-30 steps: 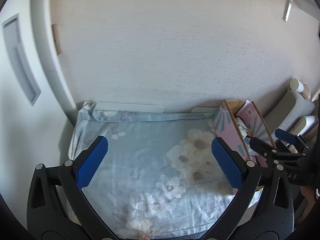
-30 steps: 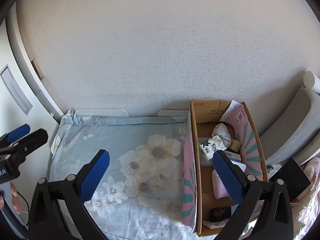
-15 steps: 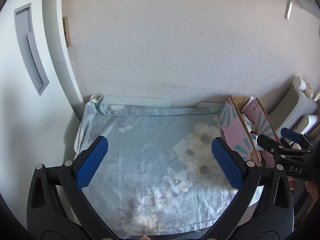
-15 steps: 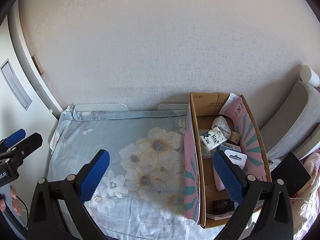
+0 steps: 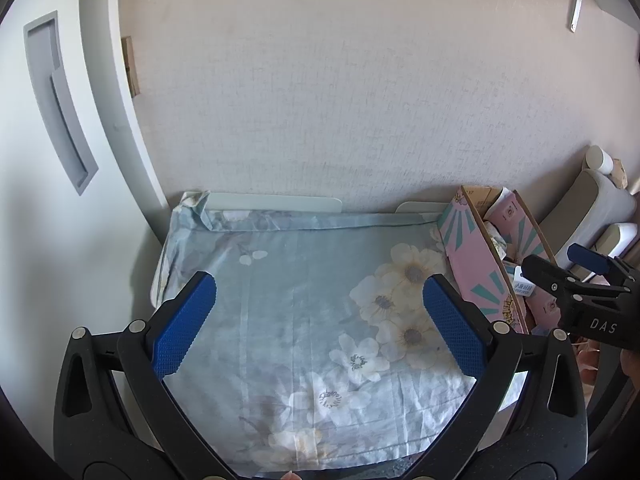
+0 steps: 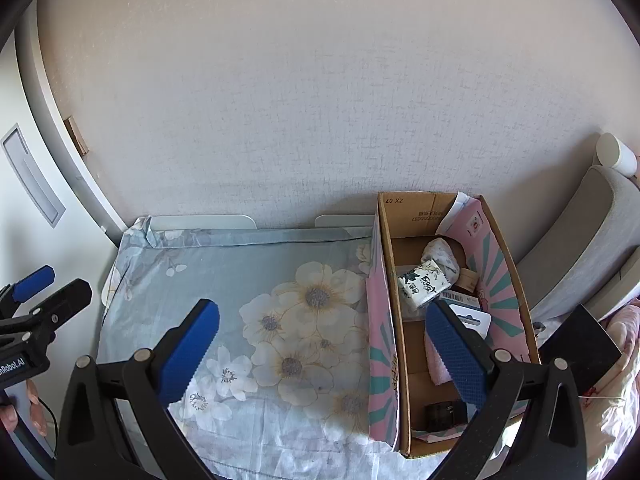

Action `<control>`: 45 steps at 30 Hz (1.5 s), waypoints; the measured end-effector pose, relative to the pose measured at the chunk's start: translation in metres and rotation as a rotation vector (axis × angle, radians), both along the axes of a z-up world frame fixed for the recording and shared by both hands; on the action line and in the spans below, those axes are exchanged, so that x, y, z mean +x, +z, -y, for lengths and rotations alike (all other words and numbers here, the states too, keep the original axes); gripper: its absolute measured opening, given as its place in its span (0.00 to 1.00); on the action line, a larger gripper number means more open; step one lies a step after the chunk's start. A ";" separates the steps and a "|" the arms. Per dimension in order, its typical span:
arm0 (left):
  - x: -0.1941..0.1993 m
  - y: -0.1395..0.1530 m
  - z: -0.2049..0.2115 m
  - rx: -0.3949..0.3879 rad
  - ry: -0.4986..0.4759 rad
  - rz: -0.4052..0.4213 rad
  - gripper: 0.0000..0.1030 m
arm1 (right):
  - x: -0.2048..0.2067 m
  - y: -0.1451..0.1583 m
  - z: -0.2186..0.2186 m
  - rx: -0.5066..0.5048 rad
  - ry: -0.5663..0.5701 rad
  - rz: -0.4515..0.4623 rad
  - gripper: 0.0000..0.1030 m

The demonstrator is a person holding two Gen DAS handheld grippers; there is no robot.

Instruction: Organize objects

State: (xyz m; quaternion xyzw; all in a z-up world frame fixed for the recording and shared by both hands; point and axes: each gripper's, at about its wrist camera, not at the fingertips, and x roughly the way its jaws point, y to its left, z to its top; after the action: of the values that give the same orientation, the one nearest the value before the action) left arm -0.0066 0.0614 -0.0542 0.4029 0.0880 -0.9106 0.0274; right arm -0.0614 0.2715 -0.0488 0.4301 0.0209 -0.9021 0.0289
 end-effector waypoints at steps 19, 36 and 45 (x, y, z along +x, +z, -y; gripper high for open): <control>-0.005 -0.006 -0.001 -0.011 -0.032 0.007 1.00 | -0.005 0.001 -0.001 -0.003 -0.009 -0.006 1.00; -0.004 -0.005 -0.004 -0.037 -0.041 -0.008 1.00 | -0.009 0.002 0.000 -0.001 -0.012 -0.011 1.00; -0.001 0.002 -0.007 -0.076 -0.026 -0.048 1.00 | -0.010 0.003 0.002 -0.002 -0.015 -0.018 1.00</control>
State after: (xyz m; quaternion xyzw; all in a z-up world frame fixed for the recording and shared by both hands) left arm -0.0079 0.0682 -0.0525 0.3805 0.0485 -0.9231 0.0289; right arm -0.0714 0.2698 -0.0456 0.4221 0.0171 -0.9061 0.0222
